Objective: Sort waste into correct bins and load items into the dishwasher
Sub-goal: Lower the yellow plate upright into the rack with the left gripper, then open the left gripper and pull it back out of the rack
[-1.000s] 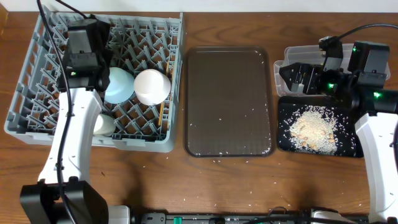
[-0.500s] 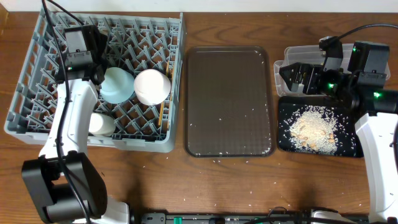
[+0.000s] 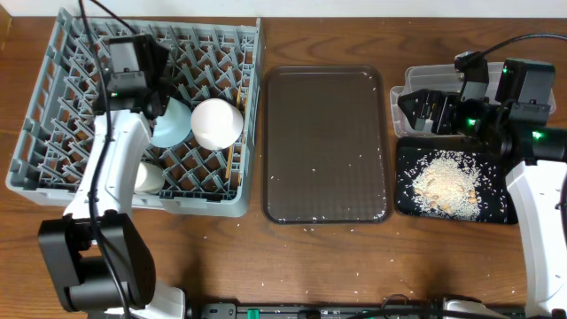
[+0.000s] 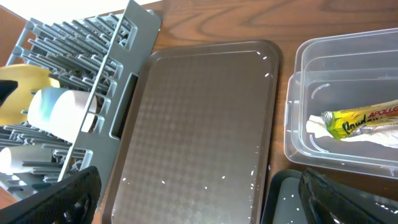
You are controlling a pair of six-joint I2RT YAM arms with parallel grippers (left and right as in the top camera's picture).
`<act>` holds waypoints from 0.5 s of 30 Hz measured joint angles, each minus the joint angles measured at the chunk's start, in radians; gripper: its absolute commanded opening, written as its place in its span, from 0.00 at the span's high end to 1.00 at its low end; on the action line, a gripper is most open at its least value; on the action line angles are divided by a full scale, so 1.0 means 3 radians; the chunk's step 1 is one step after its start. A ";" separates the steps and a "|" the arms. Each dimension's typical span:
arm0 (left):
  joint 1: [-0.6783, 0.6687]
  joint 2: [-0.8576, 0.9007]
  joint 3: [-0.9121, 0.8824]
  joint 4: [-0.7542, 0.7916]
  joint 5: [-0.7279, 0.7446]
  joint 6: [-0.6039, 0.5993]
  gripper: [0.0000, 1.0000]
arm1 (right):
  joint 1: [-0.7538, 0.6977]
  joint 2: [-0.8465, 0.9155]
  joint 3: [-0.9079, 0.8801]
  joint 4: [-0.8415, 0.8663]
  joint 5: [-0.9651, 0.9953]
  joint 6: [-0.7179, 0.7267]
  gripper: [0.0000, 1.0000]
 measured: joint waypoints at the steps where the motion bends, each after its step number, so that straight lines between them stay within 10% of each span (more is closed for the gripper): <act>1: -0.0024 -0.0001 0.0000 -0.0001 0.0001 -0.0006 0.14 | 0.0000 0.0000 0.0000 -0.0001 -0.0001 0.0000 0.01; 15: -0.0094 -0.0828 0.0000 -0.0371 0.0009 -0.0666 0.08 | 0.0000 0.0000 0.0000 0.0000 0.0000 0.0000 0.01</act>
